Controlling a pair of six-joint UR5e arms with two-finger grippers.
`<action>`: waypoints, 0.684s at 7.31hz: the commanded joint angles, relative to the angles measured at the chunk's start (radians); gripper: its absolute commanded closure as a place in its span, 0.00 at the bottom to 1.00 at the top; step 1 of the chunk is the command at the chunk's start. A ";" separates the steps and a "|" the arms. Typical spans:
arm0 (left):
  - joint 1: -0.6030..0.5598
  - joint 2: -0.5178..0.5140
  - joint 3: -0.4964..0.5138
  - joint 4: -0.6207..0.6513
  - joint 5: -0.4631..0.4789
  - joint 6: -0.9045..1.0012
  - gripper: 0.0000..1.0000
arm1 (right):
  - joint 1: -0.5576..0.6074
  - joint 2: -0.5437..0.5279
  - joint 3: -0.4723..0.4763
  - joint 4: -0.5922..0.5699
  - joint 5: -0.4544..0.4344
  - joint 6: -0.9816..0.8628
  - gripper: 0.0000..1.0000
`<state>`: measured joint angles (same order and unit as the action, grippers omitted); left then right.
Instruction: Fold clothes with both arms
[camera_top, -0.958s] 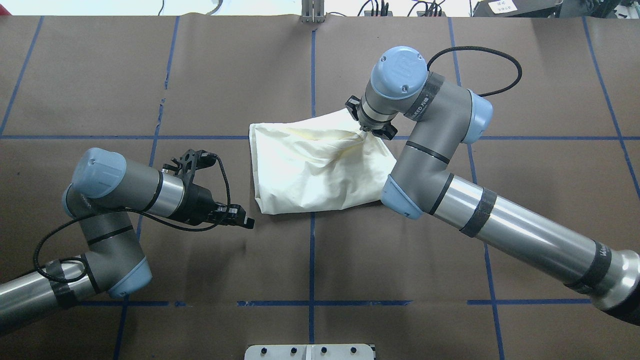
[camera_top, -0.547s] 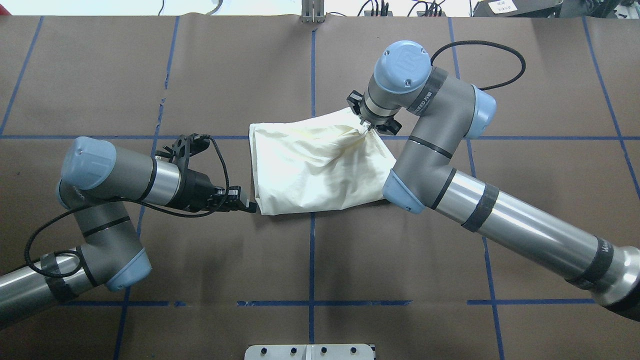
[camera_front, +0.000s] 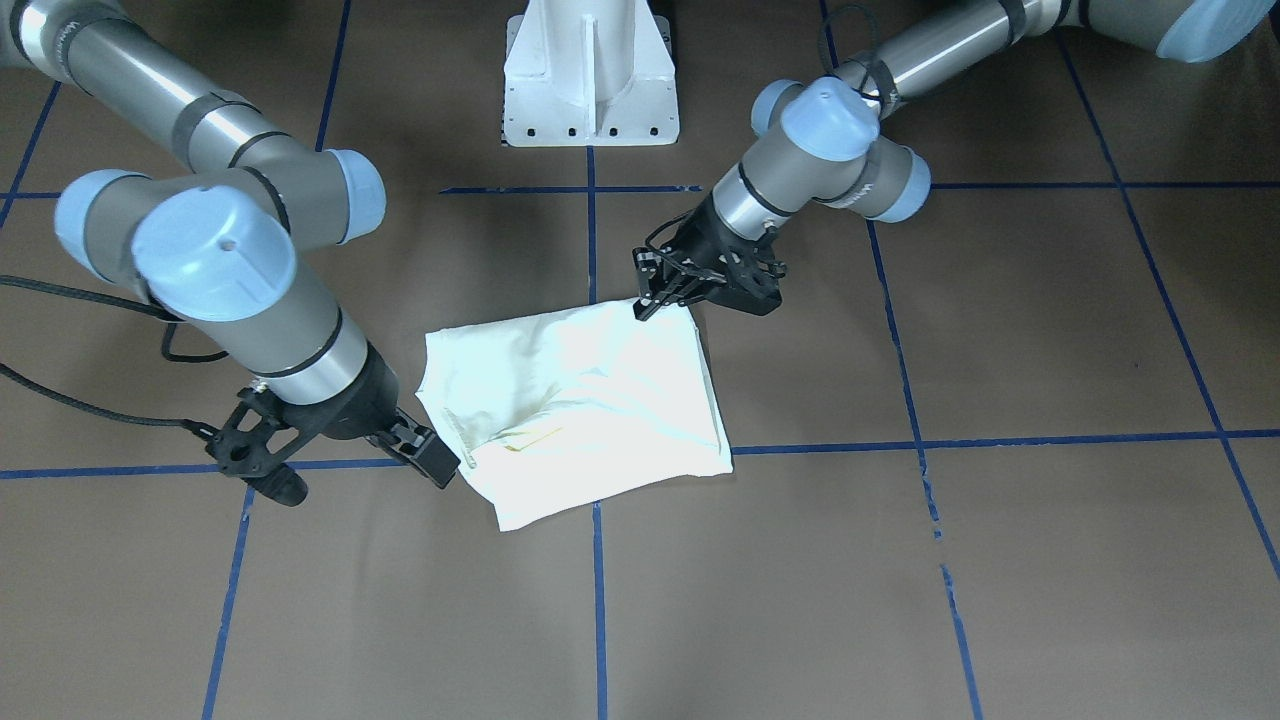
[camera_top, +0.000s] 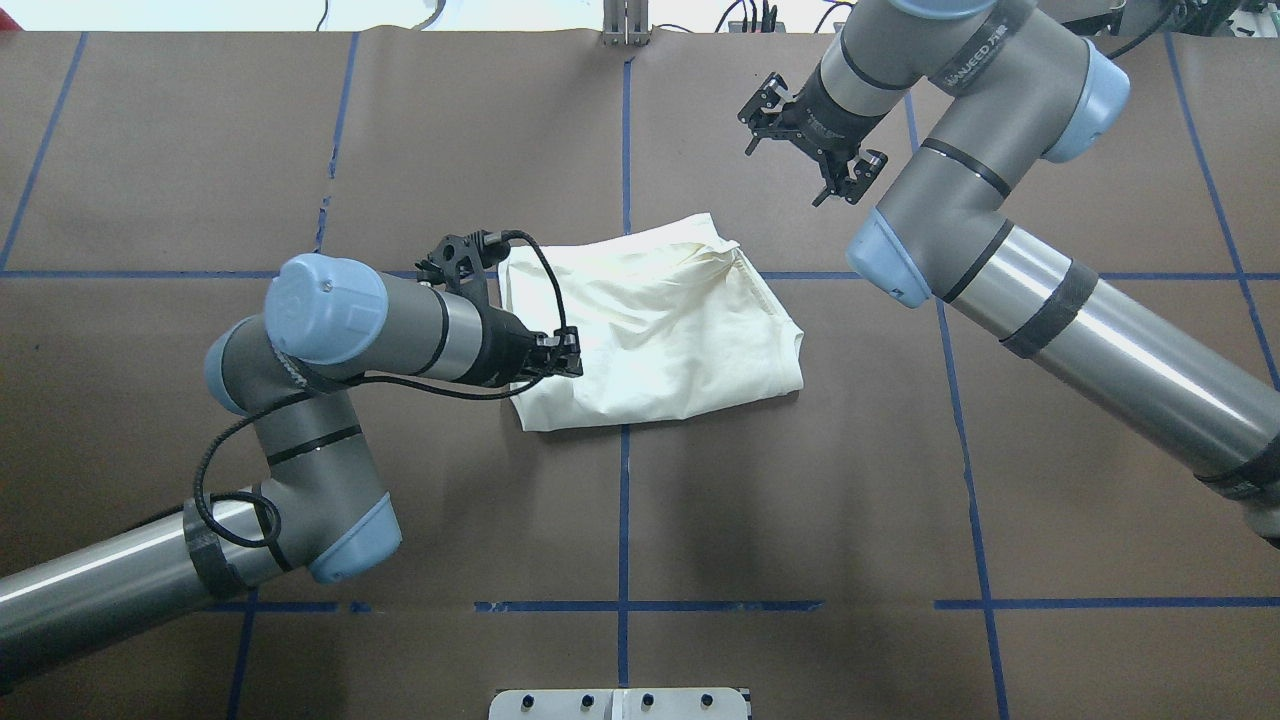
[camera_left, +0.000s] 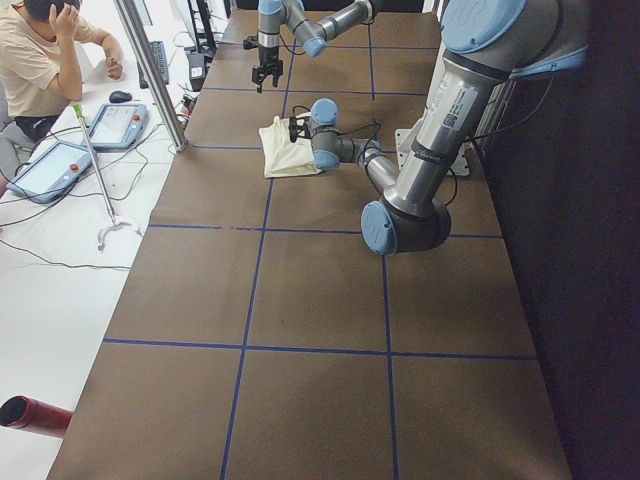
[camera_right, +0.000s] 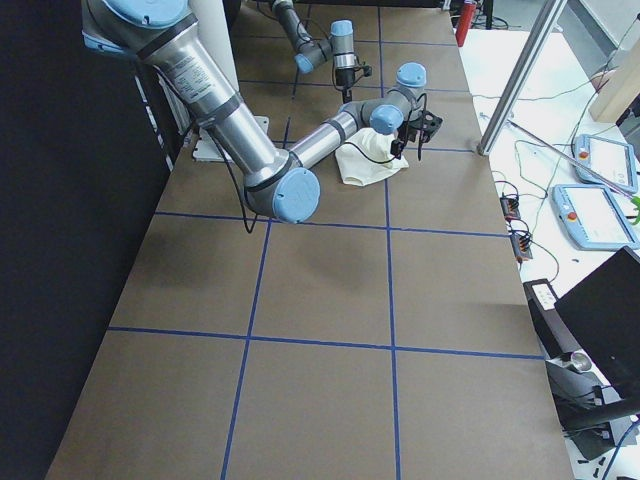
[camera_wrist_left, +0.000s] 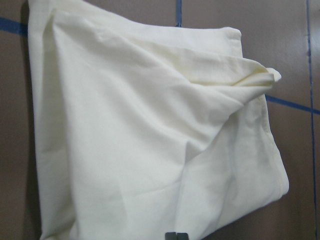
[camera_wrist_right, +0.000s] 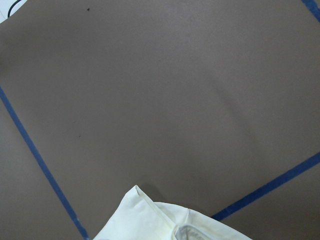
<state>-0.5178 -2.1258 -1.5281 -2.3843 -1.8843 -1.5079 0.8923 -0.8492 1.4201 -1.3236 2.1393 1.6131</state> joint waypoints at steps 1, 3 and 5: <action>0.041 0.047 0.014 0.022 0.065 0.017 1.00 | 0.008 -0.014 0.022 0.000 0.014 -0.004 0.00; -0.004 0.085 -0.032 0.069 0.060 0.092 1.00 | 0.008 -0.021 0.034 -0.002 0.016 -0.004 0.00; -0.005 0.089 -0.162 0.330 0.091 0.092 1.00 | 0.008 -0.022 0.039 -0.002 0.011 -0.004 0.00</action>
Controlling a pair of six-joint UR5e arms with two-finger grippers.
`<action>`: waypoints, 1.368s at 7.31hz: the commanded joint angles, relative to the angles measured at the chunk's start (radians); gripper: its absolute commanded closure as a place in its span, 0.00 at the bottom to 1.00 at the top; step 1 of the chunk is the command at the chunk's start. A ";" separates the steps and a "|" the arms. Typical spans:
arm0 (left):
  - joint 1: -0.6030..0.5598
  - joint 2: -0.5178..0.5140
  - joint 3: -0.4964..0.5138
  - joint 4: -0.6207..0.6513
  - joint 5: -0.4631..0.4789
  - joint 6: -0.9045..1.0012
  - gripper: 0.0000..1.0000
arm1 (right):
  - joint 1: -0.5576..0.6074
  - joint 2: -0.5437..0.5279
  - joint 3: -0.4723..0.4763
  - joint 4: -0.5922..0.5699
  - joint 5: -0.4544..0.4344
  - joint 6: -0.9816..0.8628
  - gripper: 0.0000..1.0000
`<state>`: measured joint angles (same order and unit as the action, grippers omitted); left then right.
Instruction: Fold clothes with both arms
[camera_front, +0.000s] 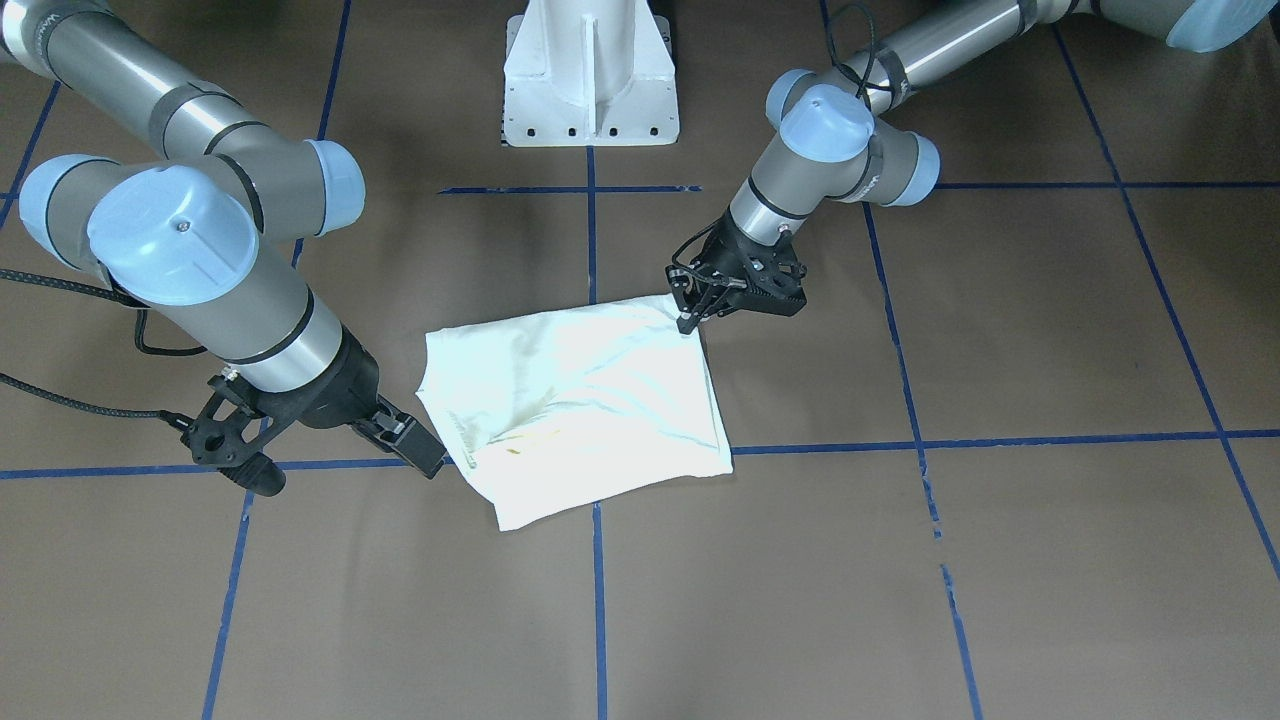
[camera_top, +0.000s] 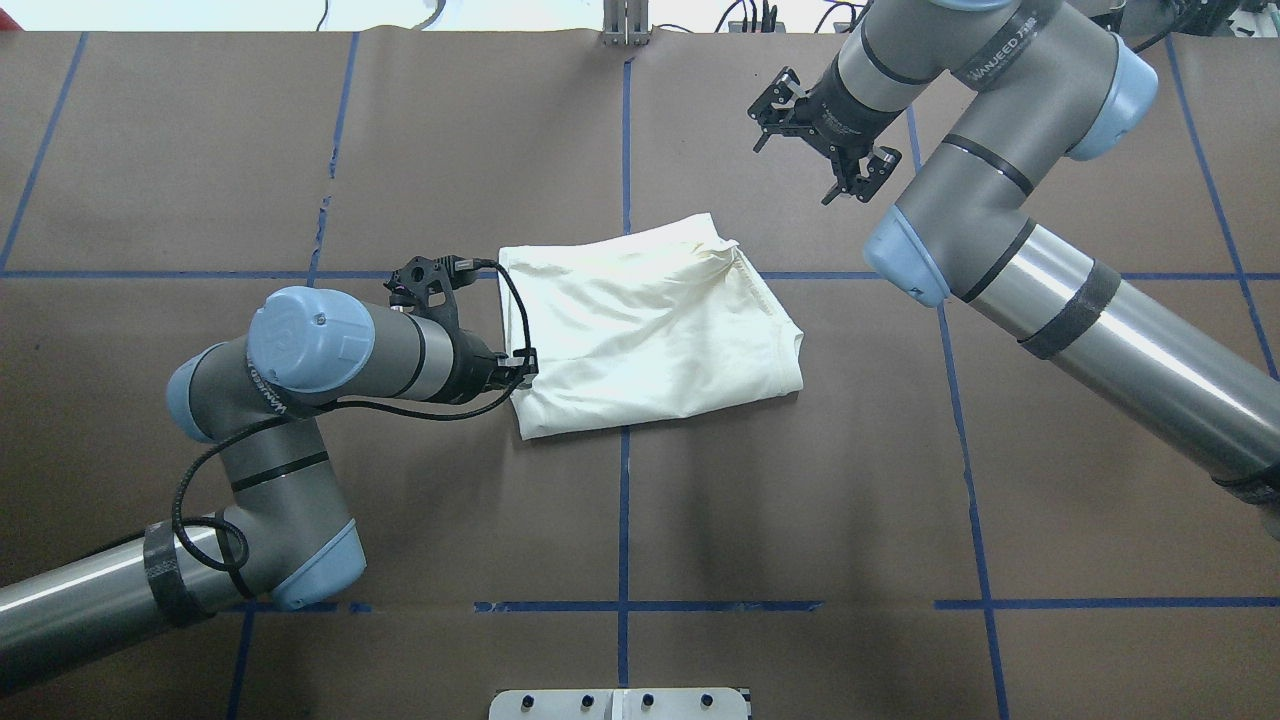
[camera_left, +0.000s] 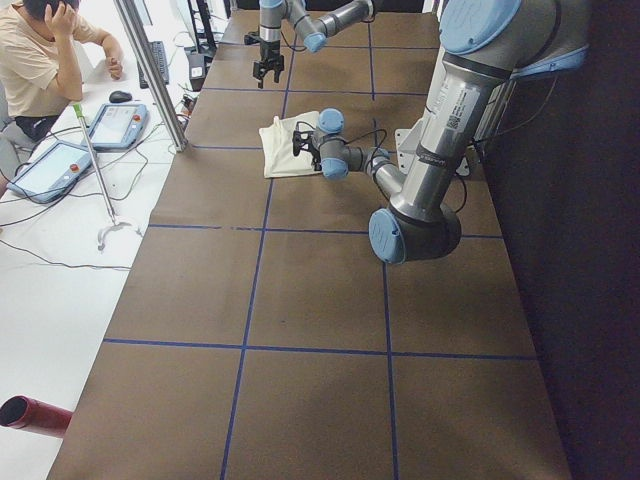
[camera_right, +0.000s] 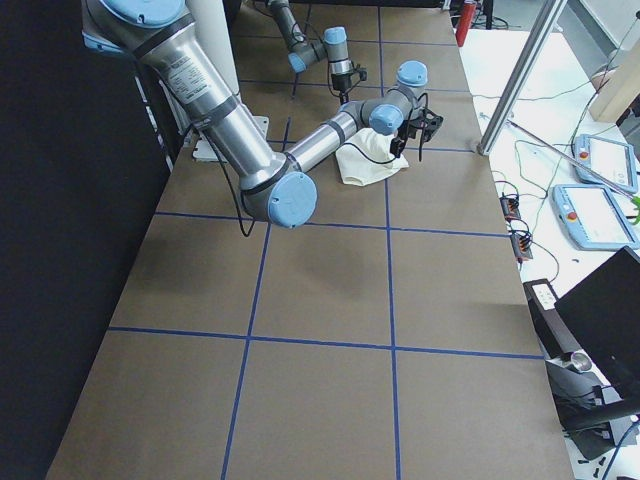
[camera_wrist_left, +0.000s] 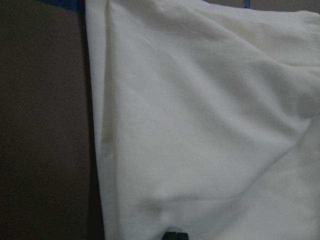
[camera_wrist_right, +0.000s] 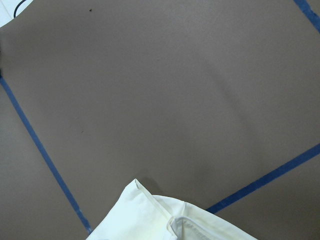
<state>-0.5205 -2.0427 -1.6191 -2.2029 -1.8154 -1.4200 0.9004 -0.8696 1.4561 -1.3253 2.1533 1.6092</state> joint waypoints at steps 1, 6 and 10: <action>-0.001 0.003 -0.091 0.234 0.063 0.004 1.00 | -0.003 -0.002 0.003 0.000 -0.006 0.000 0.00; -0.146 0.010 -0.239 0.368 0.061 -0.005 1.00 | -0.260 0.012 0.007 0.001 -0.281 0.153 0.48; -0.161 0.012 -0.229 0.371 0.064 -0.008 1.00 | -0.236 0.014 0.006 -0.005 -0.329 0.312 0.49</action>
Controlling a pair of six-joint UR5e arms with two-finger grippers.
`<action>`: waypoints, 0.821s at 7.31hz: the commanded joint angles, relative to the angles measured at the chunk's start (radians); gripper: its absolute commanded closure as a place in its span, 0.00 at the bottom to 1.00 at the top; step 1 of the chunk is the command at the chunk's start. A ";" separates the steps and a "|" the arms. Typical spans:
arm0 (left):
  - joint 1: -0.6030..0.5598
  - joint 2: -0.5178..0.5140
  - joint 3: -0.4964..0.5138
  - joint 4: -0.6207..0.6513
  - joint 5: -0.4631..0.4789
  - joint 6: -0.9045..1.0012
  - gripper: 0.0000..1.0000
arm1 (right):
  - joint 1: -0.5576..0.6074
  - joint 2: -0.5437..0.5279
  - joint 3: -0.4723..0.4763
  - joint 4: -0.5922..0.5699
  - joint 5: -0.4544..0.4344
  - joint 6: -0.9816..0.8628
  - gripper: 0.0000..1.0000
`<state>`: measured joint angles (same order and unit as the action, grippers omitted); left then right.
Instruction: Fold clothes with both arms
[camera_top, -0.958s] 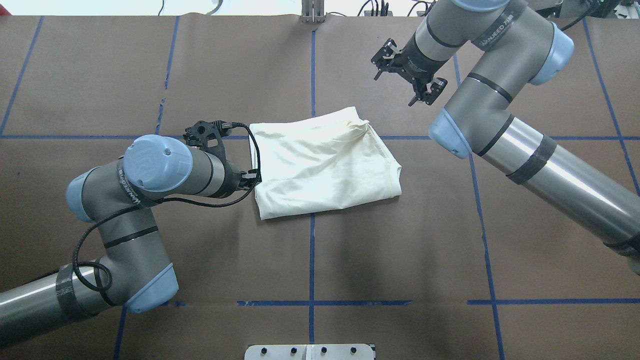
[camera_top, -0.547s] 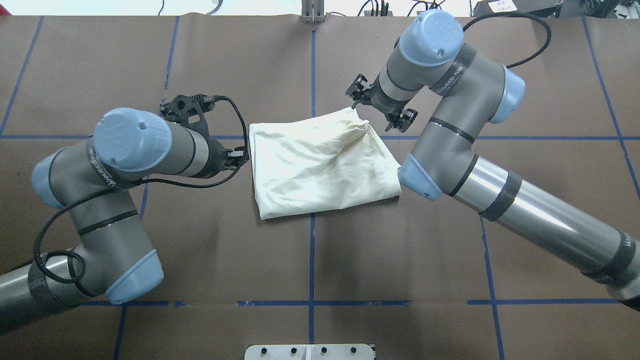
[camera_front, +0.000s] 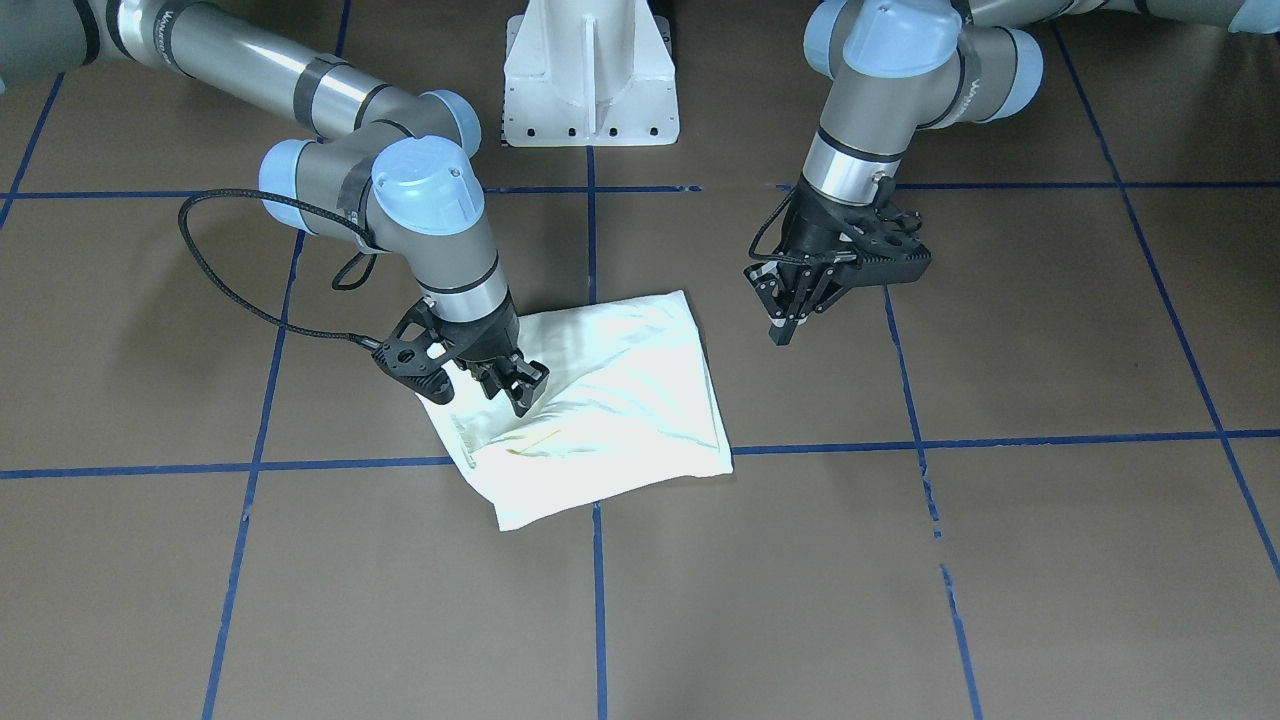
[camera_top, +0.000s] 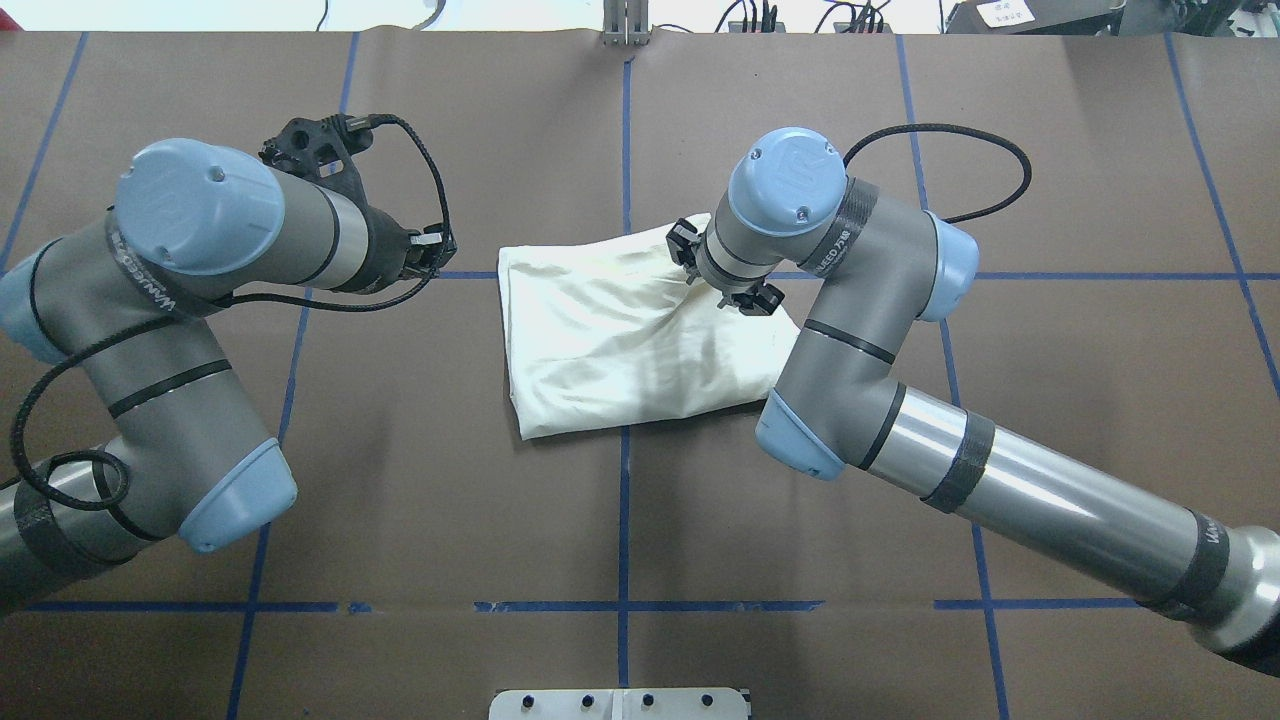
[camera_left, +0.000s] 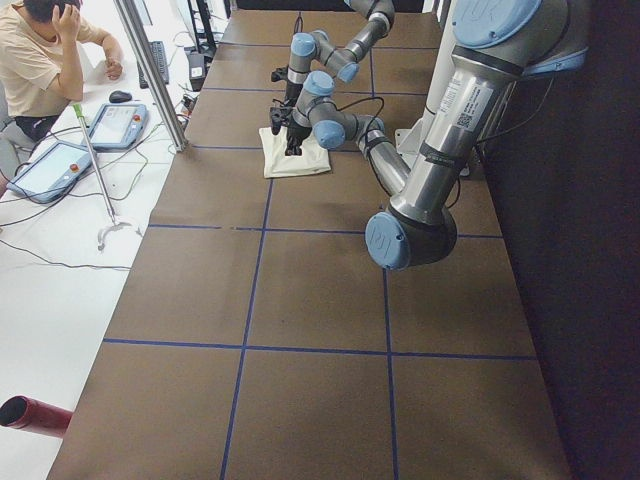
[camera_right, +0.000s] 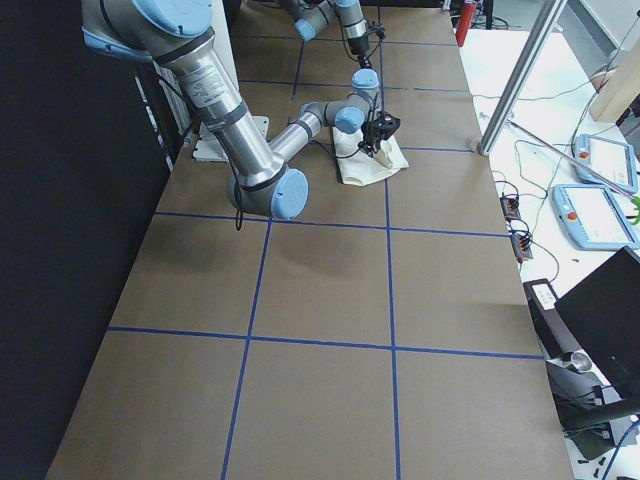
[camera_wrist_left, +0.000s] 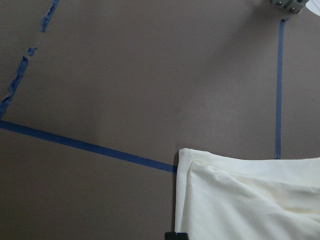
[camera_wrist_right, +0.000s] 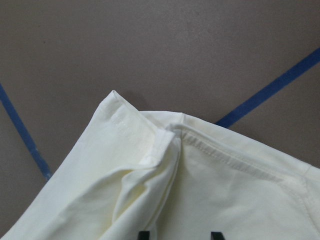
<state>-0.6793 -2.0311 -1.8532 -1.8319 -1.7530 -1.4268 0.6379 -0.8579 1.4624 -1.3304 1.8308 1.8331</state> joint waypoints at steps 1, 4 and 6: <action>-0.003 0.000 0.005 0.000 0.001 -0.001 1.00 | 0.040 0.000 -0.005 -0.004 -0.007 0.162 0.48; 0.000 0.017 0.008 -0.001 0.001 -0.003 1.00 | 0.034 0.034 -0.062 -0.006 -0.056 0.279 0.23; 0.000 0.022 0.005 -0.001 0.003 -0.003 1.00 | 0.029 0.036 -0.068 0.000 -0.058 0.276 0.27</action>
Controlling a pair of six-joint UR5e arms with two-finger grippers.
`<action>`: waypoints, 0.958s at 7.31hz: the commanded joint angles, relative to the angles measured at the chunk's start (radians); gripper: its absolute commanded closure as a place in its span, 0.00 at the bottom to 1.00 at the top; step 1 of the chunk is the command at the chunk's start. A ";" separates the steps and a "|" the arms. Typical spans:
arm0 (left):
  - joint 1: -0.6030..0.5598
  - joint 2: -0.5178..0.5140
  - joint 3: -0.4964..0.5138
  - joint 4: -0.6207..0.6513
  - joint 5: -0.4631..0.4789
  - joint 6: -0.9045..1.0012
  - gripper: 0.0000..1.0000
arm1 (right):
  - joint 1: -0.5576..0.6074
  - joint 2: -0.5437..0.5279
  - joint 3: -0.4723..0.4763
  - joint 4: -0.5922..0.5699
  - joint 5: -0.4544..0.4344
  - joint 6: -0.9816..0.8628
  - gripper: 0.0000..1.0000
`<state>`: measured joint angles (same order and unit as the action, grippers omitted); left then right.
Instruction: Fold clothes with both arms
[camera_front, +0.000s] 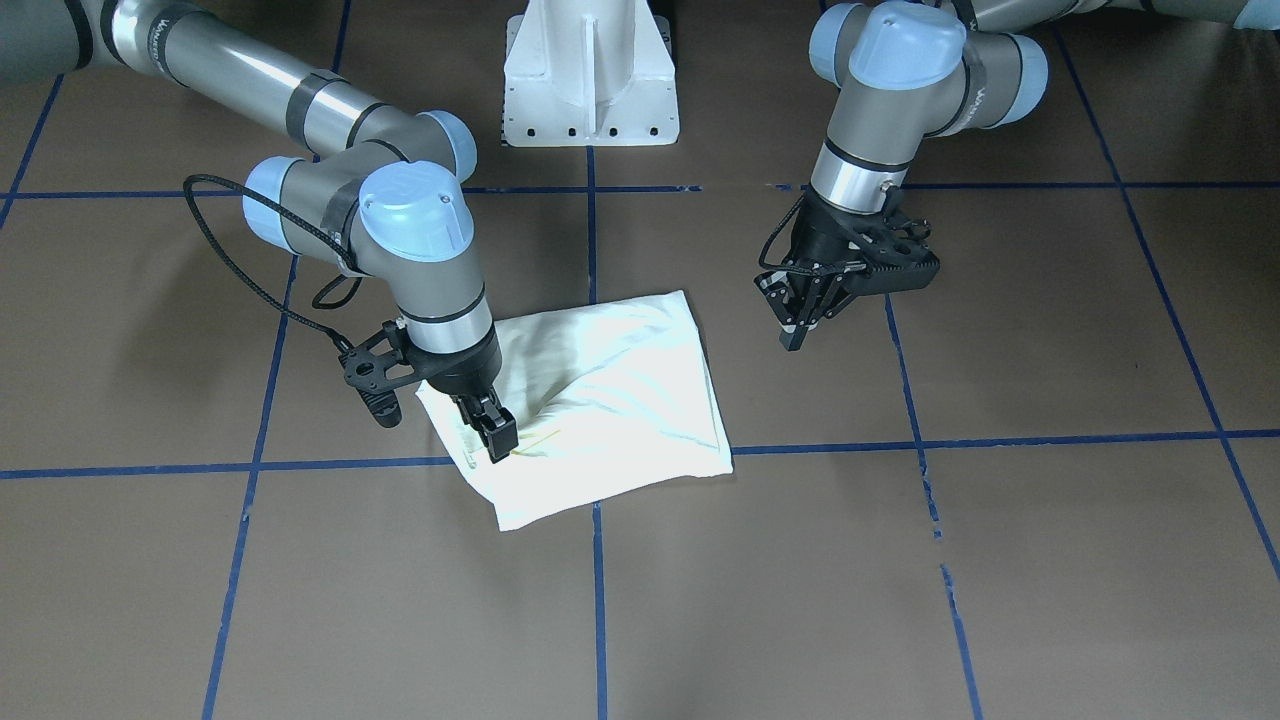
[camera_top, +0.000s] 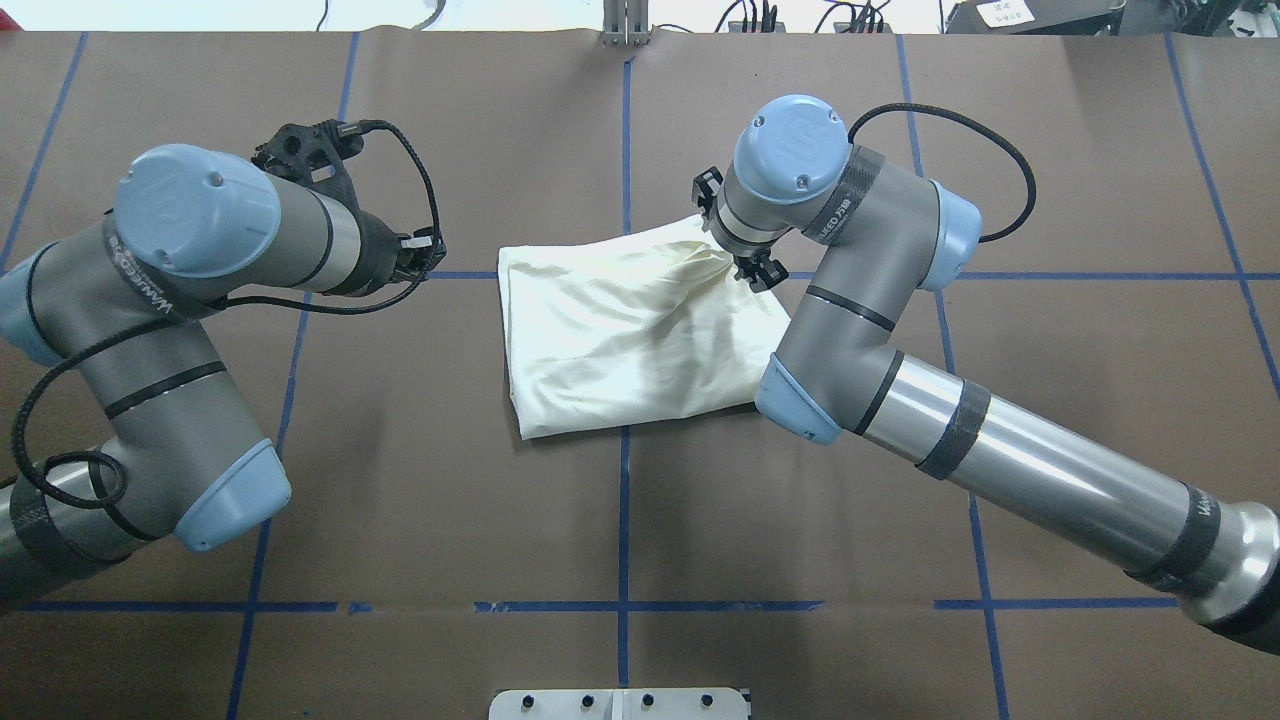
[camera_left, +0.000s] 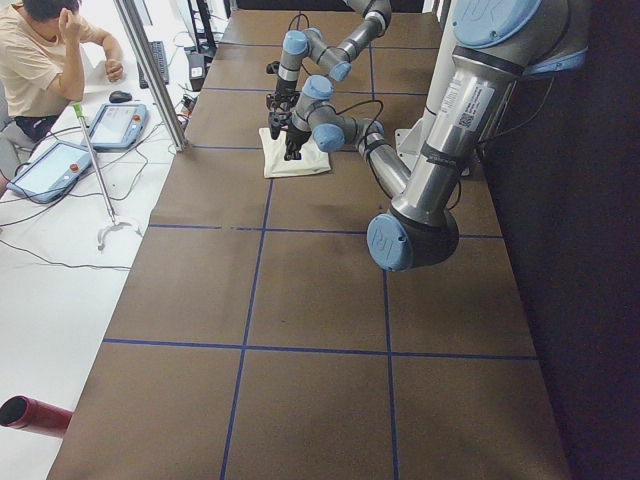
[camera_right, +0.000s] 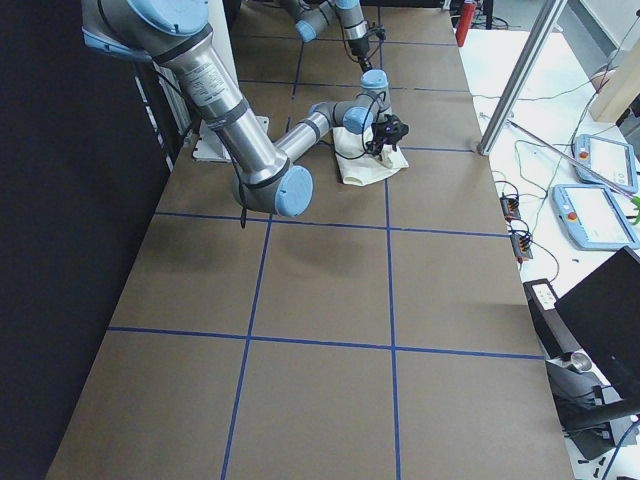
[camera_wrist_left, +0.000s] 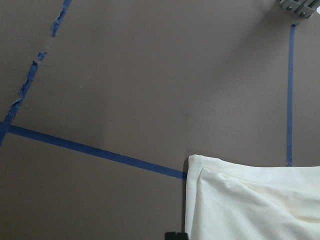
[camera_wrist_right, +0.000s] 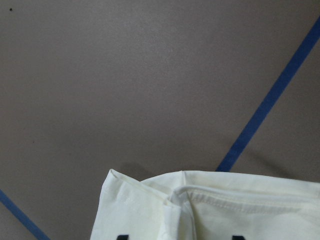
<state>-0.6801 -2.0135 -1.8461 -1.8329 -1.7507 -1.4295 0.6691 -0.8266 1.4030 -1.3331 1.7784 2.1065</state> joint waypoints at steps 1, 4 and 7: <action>0.001 0.004 -0.005 0.000 0.000 0.000 1.00 | -0.002 0.039 -0.053 0.005 -0.005 0.001 0.32; -0.003 0.006 -0.008 0.000 0.000 0.000 1.00 | -0.011 0.047 -0.068 0.002 0.003 -0.005 1.00; -0.003 0.004 -0.010 0.000 0.000 0.000 1.00 | 0.000 0.052 -0.068 0.008 0.003 -0.113 1.00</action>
<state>-0.6822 -2.0082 -1.8557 -1.8331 -1.7502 -1.4297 0.6600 -0.7804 1.3366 -1.3264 1.7838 2.0477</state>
